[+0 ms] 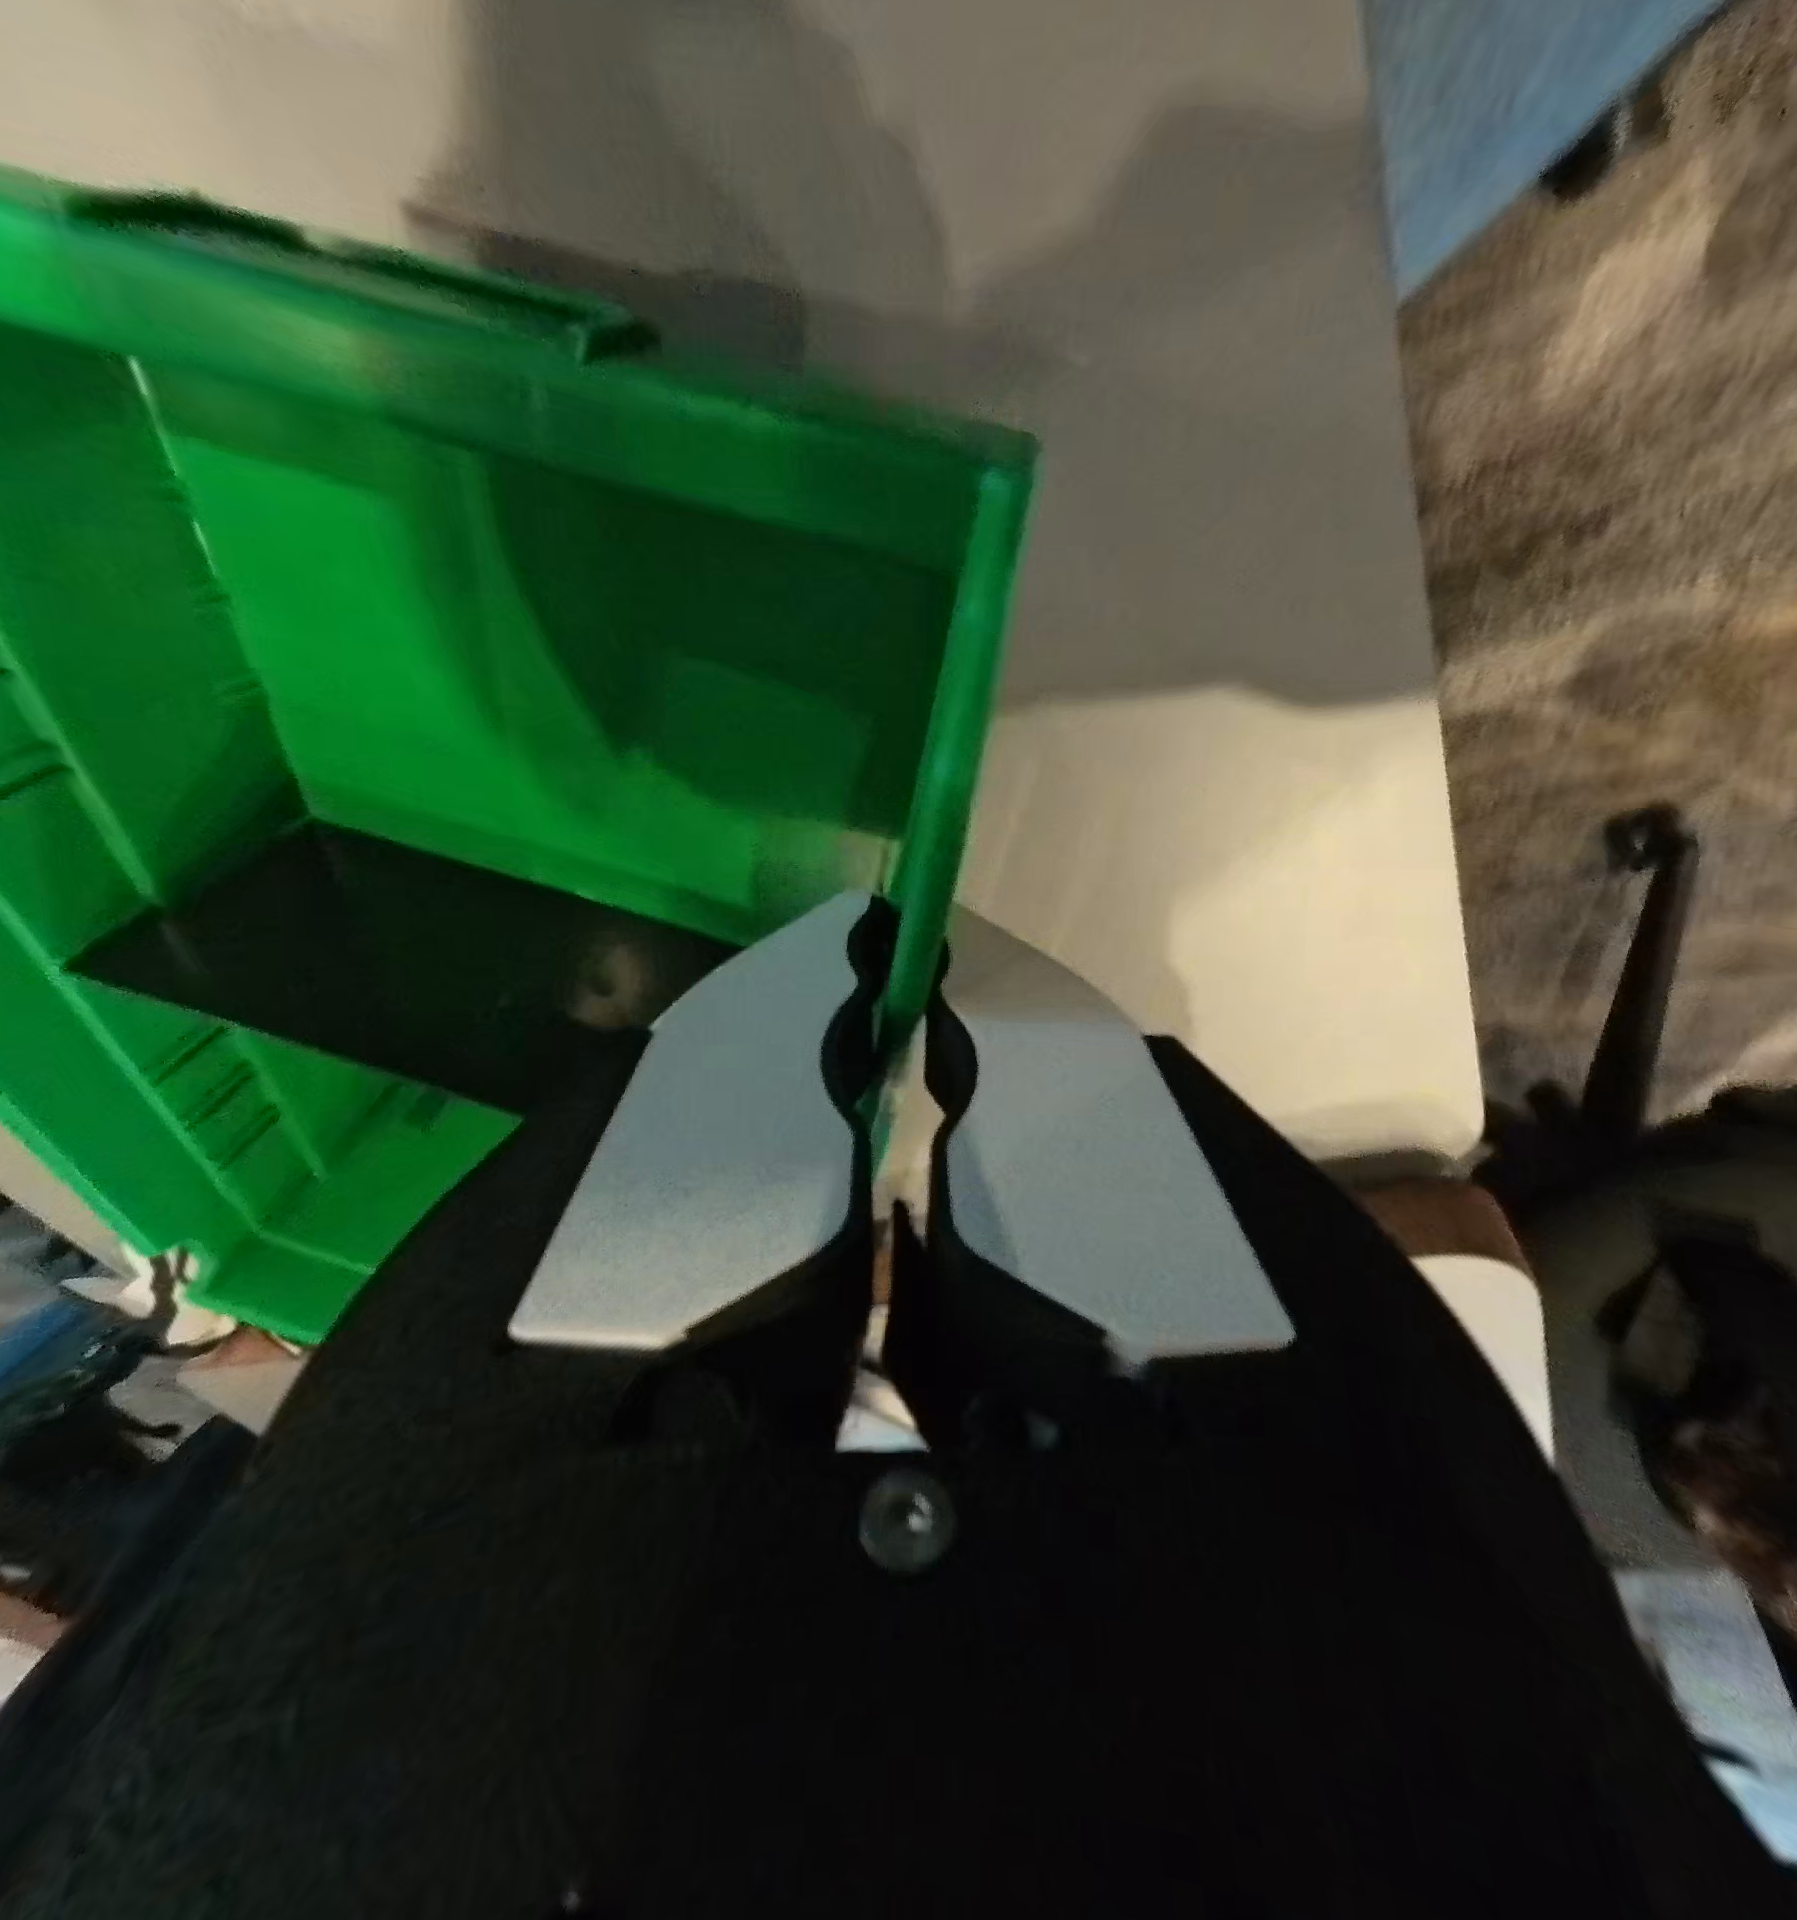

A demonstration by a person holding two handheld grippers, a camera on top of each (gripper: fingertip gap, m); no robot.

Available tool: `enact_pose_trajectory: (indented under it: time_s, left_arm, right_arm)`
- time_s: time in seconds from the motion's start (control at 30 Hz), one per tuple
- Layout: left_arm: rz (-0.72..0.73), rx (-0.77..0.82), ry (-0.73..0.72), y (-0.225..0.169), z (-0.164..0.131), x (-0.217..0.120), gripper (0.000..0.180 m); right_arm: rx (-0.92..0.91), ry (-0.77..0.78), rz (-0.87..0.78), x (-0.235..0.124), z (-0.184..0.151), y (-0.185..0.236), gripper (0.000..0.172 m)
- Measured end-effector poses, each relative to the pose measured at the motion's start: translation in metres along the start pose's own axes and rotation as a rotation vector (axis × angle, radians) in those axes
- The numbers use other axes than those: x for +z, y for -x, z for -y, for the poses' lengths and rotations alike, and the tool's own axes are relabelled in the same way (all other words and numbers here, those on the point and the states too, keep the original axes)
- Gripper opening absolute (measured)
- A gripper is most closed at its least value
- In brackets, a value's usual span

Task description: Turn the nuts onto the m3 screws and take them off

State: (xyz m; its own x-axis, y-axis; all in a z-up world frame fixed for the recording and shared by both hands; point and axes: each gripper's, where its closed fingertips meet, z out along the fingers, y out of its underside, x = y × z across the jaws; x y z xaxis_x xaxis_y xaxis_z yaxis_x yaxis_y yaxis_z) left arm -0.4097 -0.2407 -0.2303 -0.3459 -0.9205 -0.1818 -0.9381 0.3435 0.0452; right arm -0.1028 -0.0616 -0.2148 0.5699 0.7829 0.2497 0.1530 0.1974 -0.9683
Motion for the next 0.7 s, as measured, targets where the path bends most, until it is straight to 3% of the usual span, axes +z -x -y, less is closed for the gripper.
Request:
enact_pose_trajectory:
  time_s: [0.03,0.2,0.43,0.7]
  left_arm:
    - [-0.009,0.011,0.015,-0.002,-0.002,0.003,0.004]
    - [-0.009,0.052,0.088,-0.008,-0.009,0.015,0.004]
    - [0.039,-0.046,0.102,-0.006,-0.014,0.027,0.007]
    - [0.026,-0.251,0.129,-0.026,-0.030,0.010,0.051]
  right_arm:
    - [0.002,0.001,0.000,0.000,0.000,0.000,0.000]
    - [0.009,-0.001,0.002,0.000,0.000,0.000,0.000]
    - [0.017,-0.004,0.006,0.000,0.000,-0.001,0.000]
    - [0.035,-0.022,0.010,-0.002,0.002,-0.002,0.000]
